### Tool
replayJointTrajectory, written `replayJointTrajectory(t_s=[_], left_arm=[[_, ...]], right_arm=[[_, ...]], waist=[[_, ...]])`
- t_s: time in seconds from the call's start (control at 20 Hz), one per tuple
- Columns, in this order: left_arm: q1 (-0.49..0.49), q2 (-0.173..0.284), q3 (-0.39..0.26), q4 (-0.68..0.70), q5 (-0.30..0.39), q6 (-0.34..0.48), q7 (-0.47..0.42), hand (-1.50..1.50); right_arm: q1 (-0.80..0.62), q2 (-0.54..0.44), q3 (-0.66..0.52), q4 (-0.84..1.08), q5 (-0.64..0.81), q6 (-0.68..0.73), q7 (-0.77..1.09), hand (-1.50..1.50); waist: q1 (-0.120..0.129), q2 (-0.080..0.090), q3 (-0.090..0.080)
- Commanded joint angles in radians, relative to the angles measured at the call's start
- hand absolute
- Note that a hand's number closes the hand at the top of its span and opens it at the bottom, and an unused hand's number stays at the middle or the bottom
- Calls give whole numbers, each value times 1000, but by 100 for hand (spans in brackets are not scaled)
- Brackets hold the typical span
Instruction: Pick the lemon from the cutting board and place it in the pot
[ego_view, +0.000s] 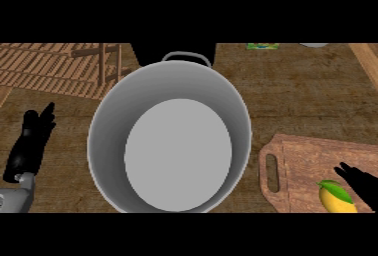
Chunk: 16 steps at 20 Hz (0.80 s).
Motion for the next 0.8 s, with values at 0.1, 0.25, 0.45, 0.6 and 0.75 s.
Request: replayJointTrajectory(t_s=[0.1,0.25,0.45,0.6,0.75], left_arm=[[4,-42,25,-41,-47,-3,44,0],[5,-21,69,1,-28,-71,3,0],[46,-16,90,-76,-24,-88,41,0],[-1,-74,78,1,-85,-79,2,0],[-35,-106,62,-38,-99,-67,83,0]], right_arm=[[-25,59,-32,18,75,32,-50,-150],[-74,86,-21,88,123,46,-46,-150],[-138,131,14,231,189,31,-61,-150],[-115,158,-17,186,193,71,-72,-150],[-143,156,-32,222,201,87,-96,-150]], waist=[[-3,-1,0],[-2,0,0],[4,0,0],[-3,0,0],[-3,0,0]])
